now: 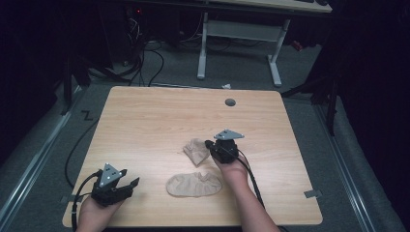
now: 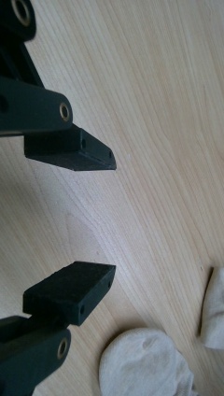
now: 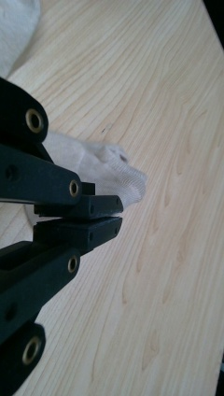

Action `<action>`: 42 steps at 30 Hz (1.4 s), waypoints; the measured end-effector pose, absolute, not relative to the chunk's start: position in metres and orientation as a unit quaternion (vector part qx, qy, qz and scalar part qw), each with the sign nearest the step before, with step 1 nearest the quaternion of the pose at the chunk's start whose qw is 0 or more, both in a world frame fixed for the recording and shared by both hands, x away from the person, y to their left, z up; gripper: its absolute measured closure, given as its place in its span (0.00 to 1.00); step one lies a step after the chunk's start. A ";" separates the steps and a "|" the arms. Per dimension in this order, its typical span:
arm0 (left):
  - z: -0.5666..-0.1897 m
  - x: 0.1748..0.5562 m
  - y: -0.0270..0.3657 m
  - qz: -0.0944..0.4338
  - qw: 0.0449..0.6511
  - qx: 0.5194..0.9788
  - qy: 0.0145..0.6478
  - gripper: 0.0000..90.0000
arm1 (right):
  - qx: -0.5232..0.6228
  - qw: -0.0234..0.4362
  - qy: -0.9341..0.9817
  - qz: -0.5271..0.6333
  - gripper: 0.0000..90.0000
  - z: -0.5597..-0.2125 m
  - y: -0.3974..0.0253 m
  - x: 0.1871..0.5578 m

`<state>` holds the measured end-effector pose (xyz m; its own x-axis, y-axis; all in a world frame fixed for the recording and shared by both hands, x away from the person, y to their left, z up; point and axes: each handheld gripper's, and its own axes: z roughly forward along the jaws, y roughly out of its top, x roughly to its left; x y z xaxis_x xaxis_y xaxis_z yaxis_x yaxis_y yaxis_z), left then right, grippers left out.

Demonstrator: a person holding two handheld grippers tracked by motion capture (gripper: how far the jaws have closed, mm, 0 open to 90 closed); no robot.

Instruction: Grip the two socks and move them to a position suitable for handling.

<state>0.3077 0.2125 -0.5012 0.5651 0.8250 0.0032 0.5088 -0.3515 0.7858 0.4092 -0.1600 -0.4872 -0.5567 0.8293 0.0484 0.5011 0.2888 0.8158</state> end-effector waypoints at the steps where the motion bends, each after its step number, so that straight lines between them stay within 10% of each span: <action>1: -0.501 0.308 0.212 0.204 0.387 0.796 0.418 0.48 | 0.431 0.195 0.774 0.420 0.98 -0.485 -0.161 0.407; 42: -0.498 0.310 0.209 0.186 0.409 0.791 0.414 0.47 | 0.325 0.171 0.769 0.523 0.99 -0.426 -0.067 0.372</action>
